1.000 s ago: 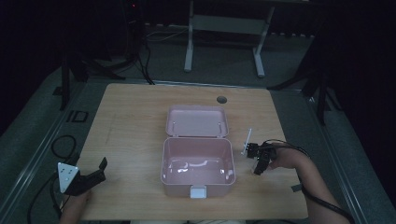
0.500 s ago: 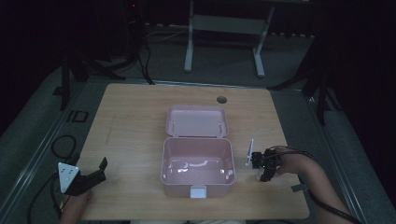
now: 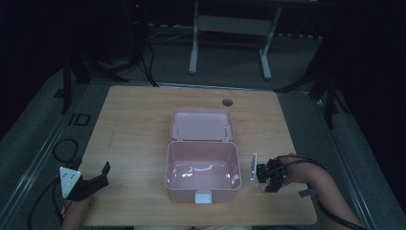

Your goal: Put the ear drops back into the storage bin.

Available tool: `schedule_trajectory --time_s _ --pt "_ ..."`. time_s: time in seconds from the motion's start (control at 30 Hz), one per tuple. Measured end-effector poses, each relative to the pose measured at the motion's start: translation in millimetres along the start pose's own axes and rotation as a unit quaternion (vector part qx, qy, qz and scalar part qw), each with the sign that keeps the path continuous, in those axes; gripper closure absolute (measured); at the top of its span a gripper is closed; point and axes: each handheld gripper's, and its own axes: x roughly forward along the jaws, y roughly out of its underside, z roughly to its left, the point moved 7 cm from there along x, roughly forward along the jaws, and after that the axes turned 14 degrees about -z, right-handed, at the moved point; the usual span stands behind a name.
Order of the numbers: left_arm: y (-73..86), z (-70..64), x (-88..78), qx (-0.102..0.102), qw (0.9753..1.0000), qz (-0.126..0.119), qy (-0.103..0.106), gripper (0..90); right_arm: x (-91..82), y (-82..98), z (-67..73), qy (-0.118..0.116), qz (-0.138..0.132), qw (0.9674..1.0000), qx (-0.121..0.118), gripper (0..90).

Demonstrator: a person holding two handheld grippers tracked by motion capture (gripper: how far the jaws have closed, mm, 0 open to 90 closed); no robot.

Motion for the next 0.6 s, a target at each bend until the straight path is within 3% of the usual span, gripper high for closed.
schedule_trajectory --time_s 0.23,0.6 --pt "-0.3 0.5 -0.1 -0.002 1.0 -0.001 0.0 2.0 -7.1 -6.9 3.5 -0.004 0.003 1.0 -0.006 59.6" --pt "-0.3 1.3 -0.2 -0.005 1.0 0.0 -0.002 2.0 -36.2 -19.9 3.4 0.005 -0.009 0.9999 -0.006 59.6"
